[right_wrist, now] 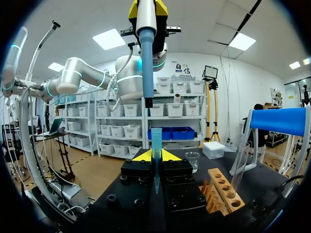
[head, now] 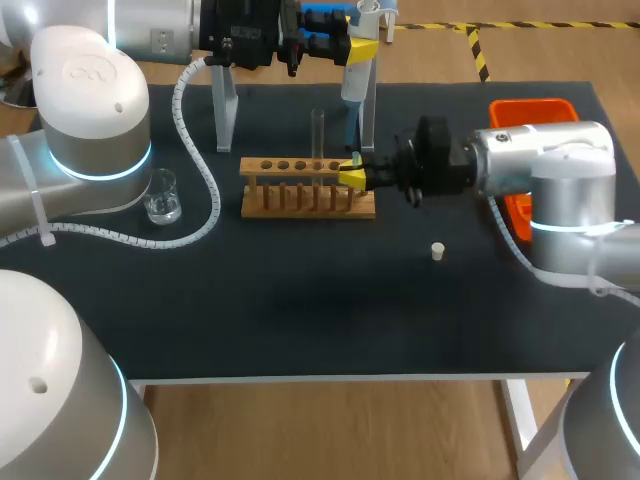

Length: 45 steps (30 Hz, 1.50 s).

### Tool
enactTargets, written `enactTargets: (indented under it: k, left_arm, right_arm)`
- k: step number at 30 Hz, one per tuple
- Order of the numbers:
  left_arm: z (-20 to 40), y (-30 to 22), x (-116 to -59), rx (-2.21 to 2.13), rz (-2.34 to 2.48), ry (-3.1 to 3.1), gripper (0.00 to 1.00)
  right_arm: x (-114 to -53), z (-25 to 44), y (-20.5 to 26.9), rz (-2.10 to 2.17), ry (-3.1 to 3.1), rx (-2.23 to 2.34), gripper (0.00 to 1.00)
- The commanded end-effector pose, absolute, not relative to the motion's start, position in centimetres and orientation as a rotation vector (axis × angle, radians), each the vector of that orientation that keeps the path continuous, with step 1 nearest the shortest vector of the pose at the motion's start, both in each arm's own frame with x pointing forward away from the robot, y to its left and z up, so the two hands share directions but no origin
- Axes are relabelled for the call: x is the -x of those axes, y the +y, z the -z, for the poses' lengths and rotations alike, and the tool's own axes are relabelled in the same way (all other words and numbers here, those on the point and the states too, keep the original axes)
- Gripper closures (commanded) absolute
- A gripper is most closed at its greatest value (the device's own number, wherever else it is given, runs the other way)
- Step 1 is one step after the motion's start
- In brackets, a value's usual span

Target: Invert the test tube, pick up the pipette, mount the tip to pipette, aspirate from beaker and dispense into the tube, eject the tip, return the pipette, and cap with the stopper.

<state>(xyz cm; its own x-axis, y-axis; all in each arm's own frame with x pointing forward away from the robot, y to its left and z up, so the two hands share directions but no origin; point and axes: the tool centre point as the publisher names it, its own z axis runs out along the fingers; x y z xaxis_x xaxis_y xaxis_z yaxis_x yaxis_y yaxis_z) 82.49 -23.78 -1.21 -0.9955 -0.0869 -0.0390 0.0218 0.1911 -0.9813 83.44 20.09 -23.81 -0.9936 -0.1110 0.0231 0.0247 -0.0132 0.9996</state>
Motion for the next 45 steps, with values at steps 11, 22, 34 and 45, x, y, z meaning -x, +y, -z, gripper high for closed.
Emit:
enactTargets:
  k: [11, 22, 34, 45]
  left_arm:
    - [1.2, -23.7, -82.4, 0.066, 1.944, 2.354, 1.00]
    - [1.2, -23.7, -82.4, 0.066, 1.944, 2.354, 1.00]
    - [1.2, -23.7, -82.4, 0.066, 1.944, 2.354, 1.00]
    - [1.2, -23.7, -82.4, 0.066, 1.944, 2.354, 1.00]
  right_arm:
    - [-83.8, 22.7, 21.6, 2.173, -2.135, -0.143, 1.00]
    - [-83.5, 21.8, 21.6, 2.190, -2.122, -0.167, 1.00]
    - [-83.4, 21.7, 21.5, 2.196, -2.120, -0.171, 1.00]
    - [-83.0, 22.5, 21.5, 2.185, -2.121, -0.151, 1.00]
